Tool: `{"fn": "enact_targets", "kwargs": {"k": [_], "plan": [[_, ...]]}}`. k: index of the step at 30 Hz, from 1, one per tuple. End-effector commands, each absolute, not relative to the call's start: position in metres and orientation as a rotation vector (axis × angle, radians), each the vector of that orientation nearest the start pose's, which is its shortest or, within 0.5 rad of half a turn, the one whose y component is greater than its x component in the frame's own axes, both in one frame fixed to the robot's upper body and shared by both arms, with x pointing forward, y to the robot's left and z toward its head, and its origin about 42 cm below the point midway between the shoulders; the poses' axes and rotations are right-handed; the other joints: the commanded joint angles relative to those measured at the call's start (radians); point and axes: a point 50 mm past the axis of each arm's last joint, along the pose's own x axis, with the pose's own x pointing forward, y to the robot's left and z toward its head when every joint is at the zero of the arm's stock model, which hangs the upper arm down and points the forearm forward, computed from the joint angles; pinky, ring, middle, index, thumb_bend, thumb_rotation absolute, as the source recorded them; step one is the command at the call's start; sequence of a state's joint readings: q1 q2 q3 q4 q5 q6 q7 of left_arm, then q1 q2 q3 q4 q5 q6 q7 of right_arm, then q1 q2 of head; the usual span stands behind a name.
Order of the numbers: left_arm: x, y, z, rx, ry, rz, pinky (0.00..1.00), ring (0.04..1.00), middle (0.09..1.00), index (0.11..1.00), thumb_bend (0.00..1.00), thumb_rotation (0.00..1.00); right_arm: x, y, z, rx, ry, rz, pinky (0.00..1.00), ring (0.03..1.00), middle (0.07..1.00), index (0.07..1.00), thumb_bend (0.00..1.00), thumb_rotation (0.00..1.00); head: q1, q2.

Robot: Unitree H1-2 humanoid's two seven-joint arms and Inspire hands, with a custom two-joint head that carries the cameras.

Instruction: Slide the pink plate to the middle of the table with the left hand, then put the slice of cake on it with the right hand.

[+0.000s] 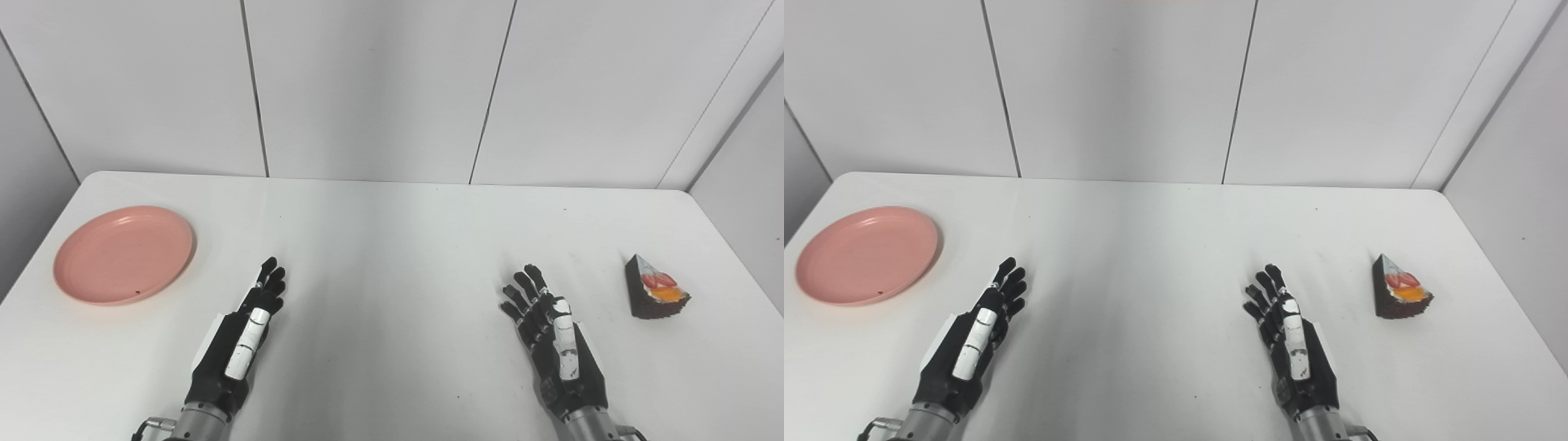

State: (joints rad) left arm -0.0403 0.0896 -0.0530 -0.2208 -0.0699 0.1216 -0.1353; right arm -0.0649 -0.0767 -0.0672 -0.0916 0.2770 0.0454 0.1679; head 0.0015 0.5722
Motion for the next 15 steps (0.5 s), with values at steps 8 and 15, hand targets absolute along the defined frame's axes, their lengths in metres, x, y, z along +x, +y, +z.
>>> {"fn": "enact_targets", "kwargs": {"k": [8, 15], "plan": [[0.2919, 0.2090, 0.1696, 0.030, -0.173, -0.227, 1.00, 1.000, 1.000, 1.000, 0.78, 0.93, 0.3064, -0.2398, 0.1548, 0.183, -0.183, 0.168, 0.92, 0.918, 0.945, 0.965, 0.87, 0.94, 0.000, -0.001], [0.2924, 0.2093, 0.1689, 0.029, -0.171, -0.229, 1.00, 1.000, 1.000, 1.000, 0.77, 0.93, 0.3066, -0.2396, 0.1543, 0.186, -0.179, 0.170, 0.91, 0.917, 0.946, 0.965, 0.86, 0.94, -0.001, -0.001]]}}
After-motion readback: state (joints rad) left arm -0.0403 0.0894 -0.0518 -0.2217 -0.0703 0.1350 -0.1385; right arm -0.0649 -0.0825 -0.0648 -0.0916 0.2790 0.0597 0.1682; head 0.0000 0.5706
